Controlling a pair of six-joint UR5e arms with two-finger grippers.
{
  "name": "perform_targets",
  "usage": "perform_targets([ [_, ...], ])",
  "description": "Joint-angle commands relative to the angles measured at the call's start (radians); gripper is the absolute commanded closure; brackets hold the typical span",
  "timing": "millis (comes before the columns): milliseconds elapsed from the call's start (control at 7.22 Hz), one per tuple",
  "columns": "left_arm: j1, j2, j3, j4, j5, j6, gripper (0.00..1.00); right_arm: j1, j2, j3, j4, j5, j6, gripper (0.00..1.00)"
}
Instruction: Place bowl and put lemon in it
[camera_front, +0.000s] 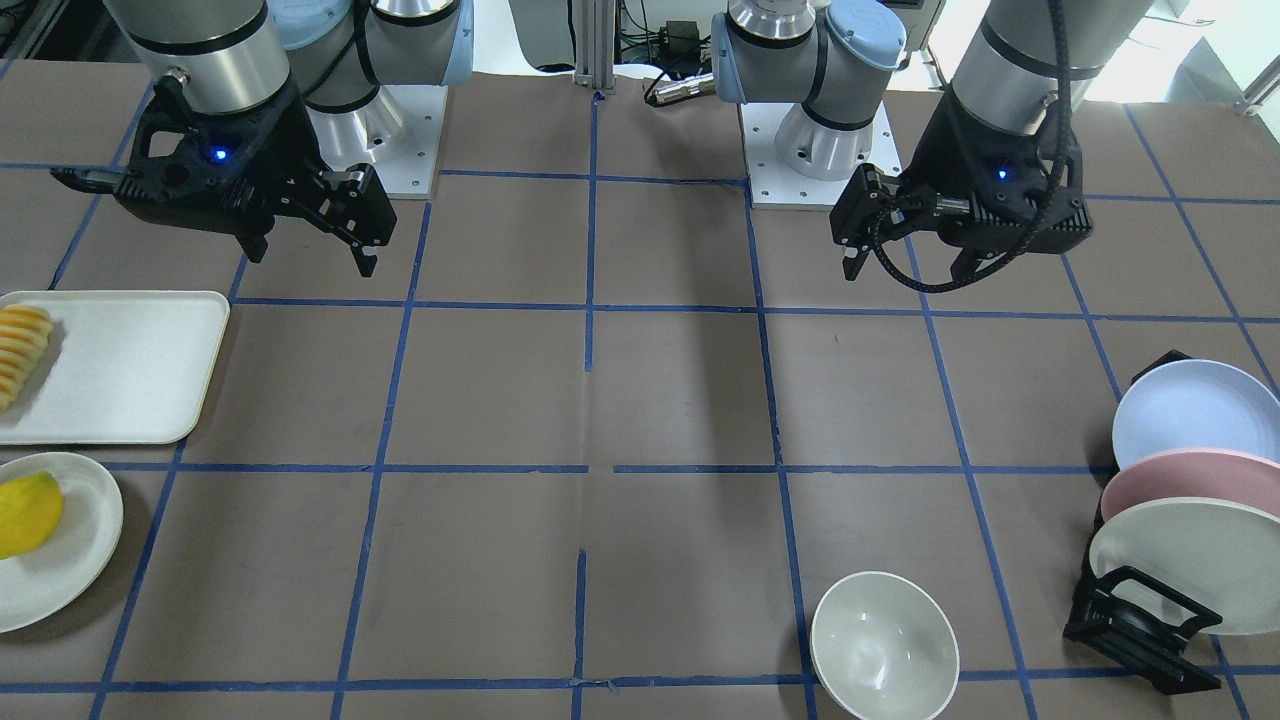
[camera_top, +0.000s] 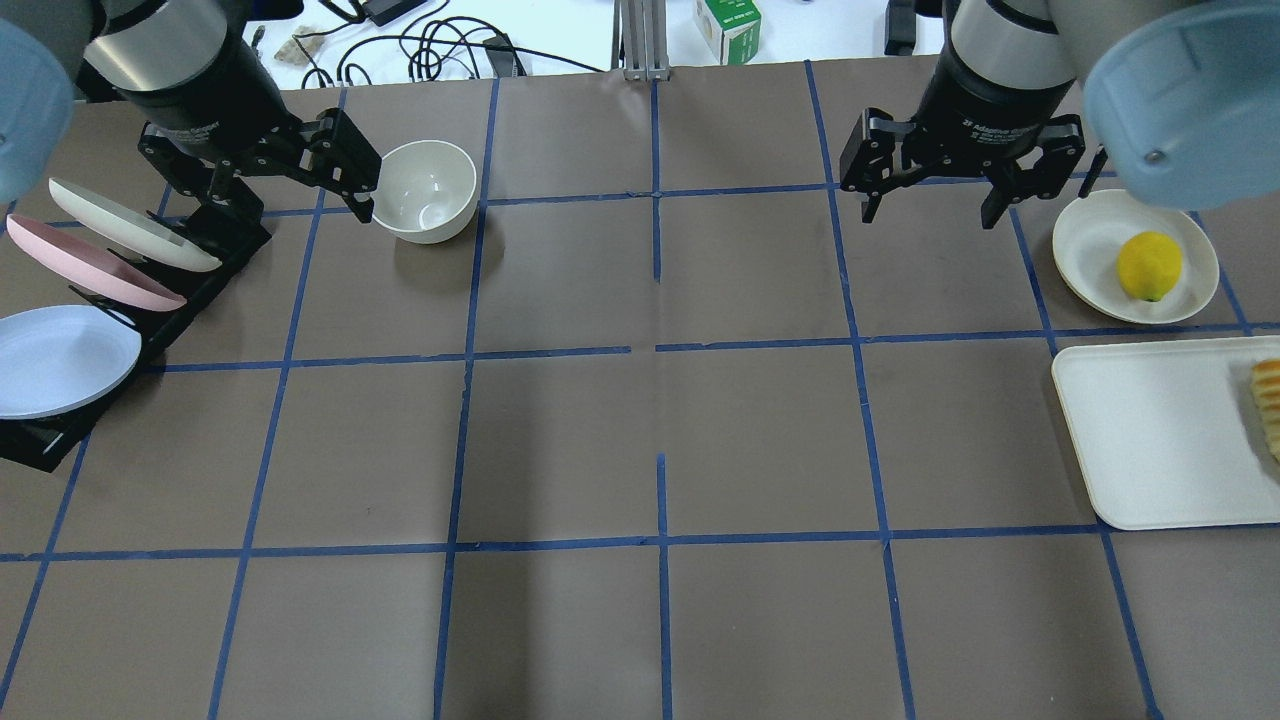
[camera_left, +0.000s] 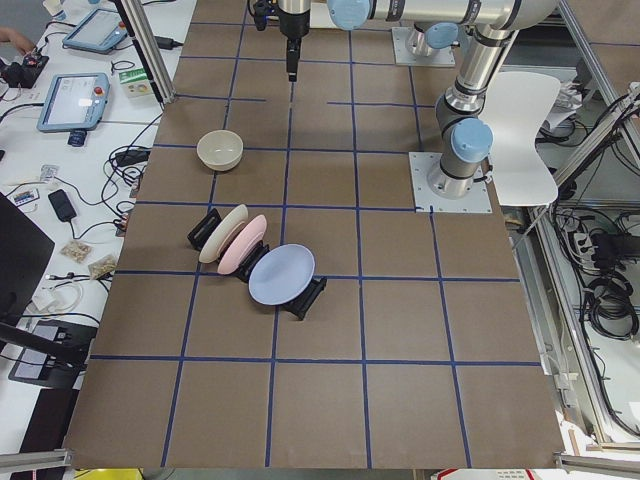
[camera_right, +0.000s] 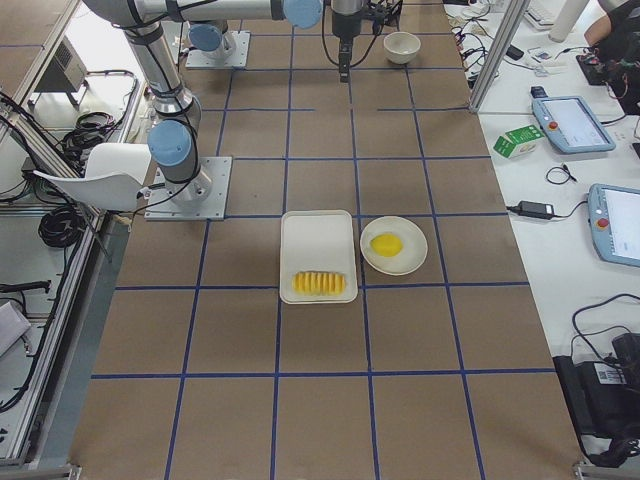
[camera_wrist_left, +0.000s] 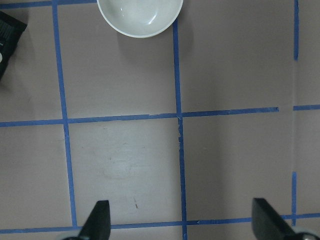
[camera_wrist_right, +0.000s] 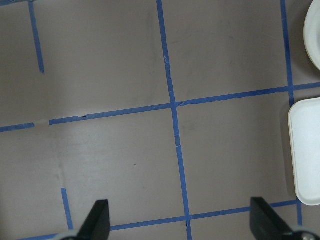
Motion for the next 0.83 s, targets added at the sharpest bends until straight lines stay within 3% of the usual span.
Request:
perform_targets([
  [0,0.001,0.007,-0.010,-0.002,0.001,0.001,0.00,-0.002,0.004,0.000,0.001,-0.002,0.000,0.00],
  [415,0.014,-0.026,0.007,0.012,-0.006,0.003,0.00,-0.002,0.005,-0.002,-0.015,-0.002,-0.003,0.00],
  [692,0.037,-0.218,0.110,0.107,-0.008,0.028,0.00,-0.041,0.028,-0.017,-0.024,-0.022,-0.058,0.00],
])
